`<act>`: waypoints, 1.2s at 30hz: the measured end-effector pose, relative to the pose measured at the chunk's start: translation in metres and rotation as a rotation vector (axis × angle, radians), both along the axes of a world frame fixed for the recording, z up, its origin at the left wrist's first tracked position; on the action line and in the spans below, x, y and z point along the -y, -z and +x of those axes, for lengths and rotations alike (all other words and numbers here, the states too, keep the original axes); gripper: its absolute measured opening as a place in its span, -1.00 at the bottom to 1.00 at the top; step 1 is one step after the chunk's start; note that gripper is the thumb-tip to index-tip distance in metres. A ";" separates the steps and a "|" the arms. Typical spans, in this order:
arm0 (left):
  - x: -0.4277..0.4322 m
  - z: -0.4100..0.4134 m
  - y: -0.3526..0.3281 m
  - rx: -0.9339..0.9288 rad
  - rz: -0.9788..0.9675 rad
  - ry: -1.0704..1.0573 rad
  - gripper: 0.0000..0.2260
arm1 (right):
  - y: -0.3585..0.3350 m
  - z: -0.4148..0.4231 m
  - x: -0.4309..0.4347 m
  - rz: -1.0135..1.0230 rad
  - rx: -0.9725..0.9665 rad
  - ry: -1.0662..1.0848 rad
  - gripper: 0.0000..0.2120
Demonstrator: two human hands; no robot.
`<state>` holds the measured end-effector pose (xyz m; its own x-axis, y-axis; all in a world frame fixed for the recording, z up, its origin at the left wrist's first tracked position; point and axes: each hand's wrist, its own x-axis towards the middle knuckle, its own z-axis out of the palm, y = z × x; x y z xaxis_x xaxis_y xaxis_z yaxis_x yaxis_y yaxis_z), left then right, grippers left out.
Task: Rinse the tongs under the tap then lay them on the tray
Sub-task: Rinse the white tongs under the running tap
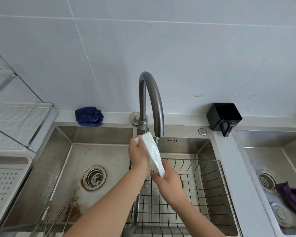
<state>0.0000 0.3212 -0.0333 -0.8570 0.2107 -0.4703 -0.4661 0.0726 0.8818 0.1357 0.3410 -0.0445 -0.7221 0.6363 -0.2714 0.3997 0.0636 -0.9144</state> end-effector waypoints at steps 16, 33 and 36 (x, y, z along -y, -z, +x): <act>0.019 -0.012 -0.012 0.099 0.204 0.212 -0.65 | 0.005 -0.026 -0.044 -0.176 0.160 -0.156 -0.75; 0.044 -0.036 -0.029 0.439 0.590 0.017 -0.94 | -0.022 -0.066 -0.055 -0.260 0.061 -0.364 -0.63; 0.037 -0.026 -0.022 0.397 0.509 0.051 -0.98 | -0.022 -0.038 -0.058 -0.256 0.039 -0.276 -0.80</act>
